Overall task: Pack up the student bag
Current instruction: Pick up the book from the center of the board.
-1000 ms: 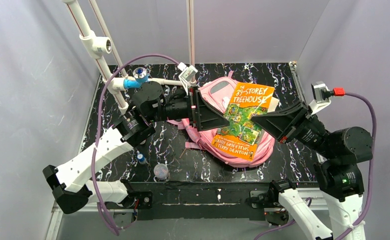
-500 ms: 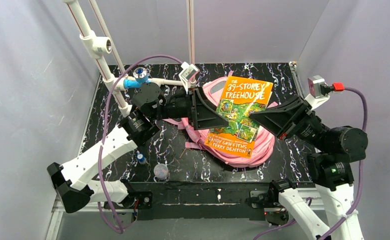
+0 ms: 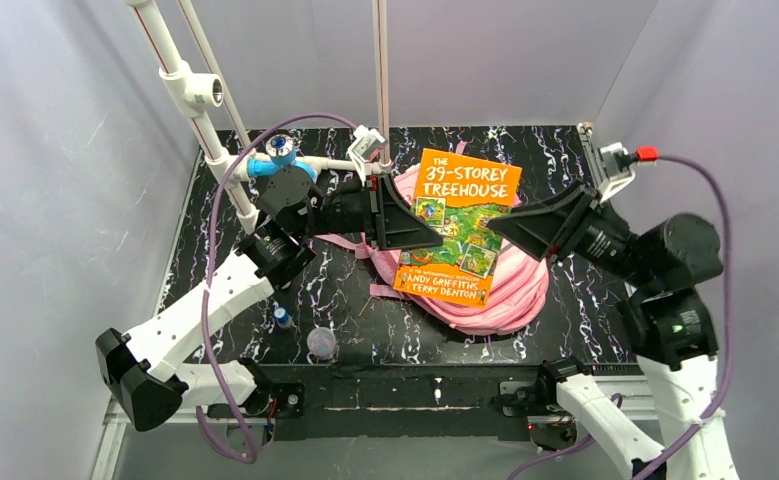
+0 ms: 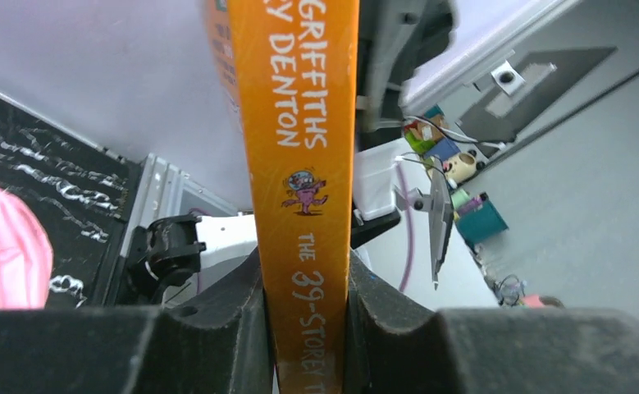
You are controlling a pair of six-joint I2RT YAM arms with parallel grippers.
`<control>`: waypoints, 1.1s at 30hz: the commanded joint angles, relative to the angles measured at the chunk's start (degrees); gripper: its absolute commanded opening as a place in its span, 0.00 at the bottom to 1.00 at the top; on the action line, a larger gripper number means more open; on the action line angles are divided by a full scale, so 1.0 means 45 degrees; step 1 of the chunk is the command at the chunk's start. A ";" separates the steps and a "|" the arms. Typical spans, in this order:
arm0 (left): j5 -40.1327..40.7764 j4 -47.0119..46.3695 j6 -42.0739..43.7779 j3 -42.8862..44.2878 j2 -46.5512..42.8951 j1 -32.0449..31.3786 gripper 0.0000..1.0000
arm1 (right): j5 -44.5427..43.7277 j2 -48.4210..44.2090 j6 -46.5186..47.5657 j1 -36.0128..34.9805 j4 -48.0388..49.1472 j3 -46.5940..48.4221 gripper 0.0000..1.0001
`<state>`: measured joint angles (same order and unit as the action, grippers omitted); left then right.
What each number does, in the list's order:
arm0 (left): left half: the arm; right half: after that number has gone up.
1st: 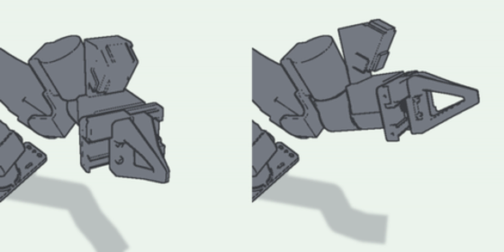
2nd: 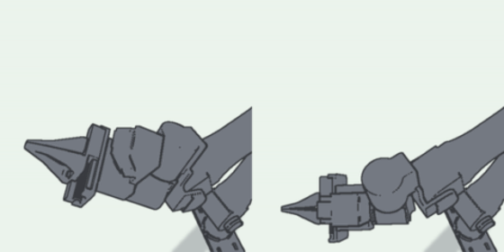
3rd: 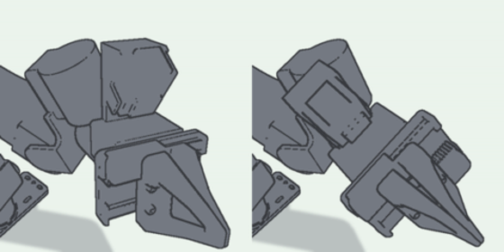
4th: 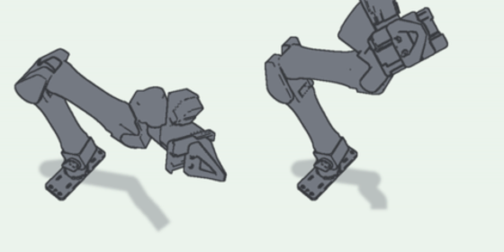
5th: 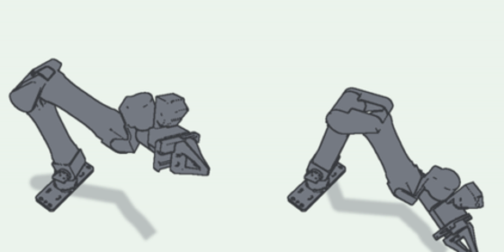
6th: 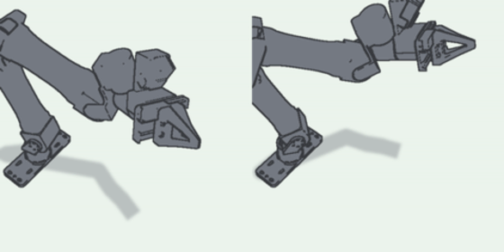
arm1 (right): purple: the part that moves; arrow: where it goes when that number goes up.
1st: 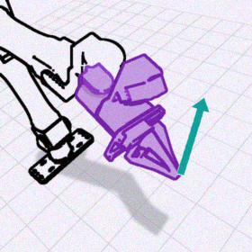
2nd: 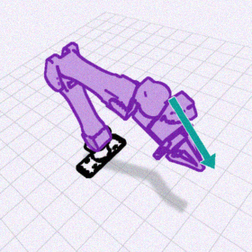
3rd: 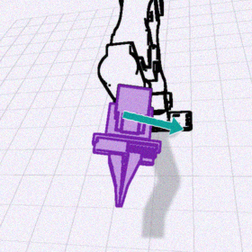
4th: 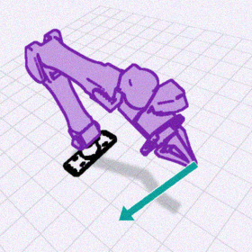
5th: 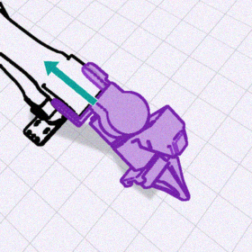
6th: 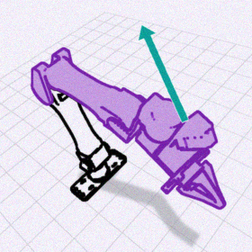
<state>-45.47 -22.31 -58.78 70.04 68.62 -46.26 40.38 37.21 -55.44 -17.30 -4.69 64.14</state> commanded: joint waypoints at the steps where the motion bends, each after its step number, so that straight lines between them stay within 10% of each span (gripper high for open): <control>1: -0.0847 -0.0966 -0.0402 0.0187 -0.0551 0.0502 0.00 | -0.1783 0.1405 0.5100 0.0075 -0.8626 0.3512 0.75; 3: -0.1170 -0.0963 -0.0477 0.0365 -0.0377 0.0527 0.00 | -0.1816 0.1296 0.5287 0.0075 -0.8855 0.3553 0.98; 9: -0.1388 -0.0984 -0.0700 0.0439 -0.0192 0.0429 0.00 | 0.0458 0.0548 0.2679 0.0075 -0.4838 0.0189 0.99; 13: -0.1500 -0.0999 -0.0793 0.0329 -0.0070 -0.0040 0.00 | 0.1741 -0.0100 -0.2060 0.0075 0.2441 -0.2093 0.97; 16: -0.1309 -0.0999 -0.0486 0.0168 -0.0091 -0.0242 0.00 | 0.2199 -0.0312 -0.2852 0.0076 0.3007 -0.2351 0.74; 20: -0.0793 -0.0973 -0.0102 -0.0199 -0.0165 -0.0290 0.00 | 0.2351 -0.0853 -0.3227 0.0075 0.3599 -0.2555 0.67; 25: -0.0260 -0.0126 0.0690 -0.0213 -0.0173 -0.0347 0.00 | 0.2777 -0.1076 -0.3980 0.0075 0.4267 -0.2819 0.08; 29: 0.3647 0.4760 0.3963 0.0252 -0.0972 -0.0642 0.40 | 0.1174 -0.0969 -0.0088 0.0075 -0.1015 -0.1145 0.01; 33: 0.9923 0.7755 0.6225 0.0156 -0.1883 -0.1750 0.90 | -0.7788 0.0758 0.5299 0.0091 -1.1469 0.3195 0.01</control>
<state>-29.71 -3.86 -44.34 69.28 65.32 -50.63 41.19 35.31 -54.81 -17.30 -18.76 61.67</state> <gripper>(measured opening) 0.794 0.321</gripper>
